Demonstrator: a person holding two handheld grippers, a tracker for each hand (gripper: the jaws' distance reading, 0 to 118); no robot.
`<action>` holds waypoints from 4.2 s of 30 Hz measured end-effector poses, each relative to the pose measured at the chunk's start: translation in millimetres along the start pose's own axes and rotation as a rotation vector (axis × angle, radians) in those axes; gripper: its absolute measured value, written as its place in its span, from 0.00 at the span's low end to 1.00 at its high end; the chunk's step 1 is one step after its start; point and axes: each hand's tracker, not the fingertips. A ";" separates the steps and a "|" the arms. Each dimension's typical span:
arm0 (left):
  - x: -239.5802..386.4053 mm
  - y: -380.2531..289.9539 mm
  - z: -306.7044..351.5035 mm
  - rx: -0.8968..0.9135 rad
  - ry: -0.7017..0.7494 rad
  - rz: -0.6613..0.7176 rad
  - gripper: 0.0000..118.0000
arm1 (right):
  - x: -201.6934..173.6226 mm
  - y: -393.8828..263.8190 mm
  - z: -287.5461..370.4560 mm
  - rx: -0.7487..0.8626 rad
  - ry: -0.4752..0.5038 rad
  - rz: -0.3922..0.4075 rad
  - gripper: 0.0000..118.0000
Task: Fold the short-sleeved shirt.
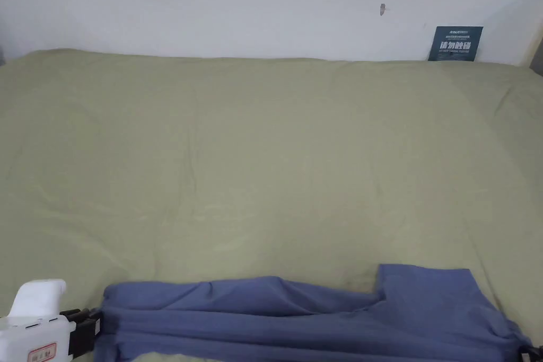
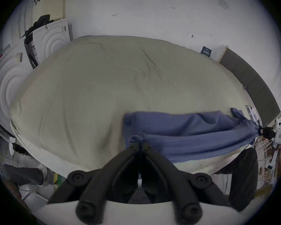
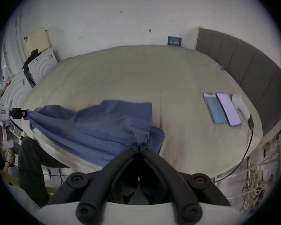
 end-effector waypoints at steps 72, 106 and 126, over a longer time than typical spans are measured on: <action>-106.7 75.4 11.0 -0.183 -0.413 0.521 0.04 | -142.7 23.9 39.9 0.365 -0.053 0.052 0.00; 146.3 71.8 -53.2 -0.230 -0.510 0.128 0.14 | -106.9 14.8 46.8 0.359 -0.059 -0.058 0.00; 209.7 19.7 -130.8 -0.456 -0.625 0.157 0.00 | -104.5 12.7 33.8 0.281 -0.073 -0.053 0.00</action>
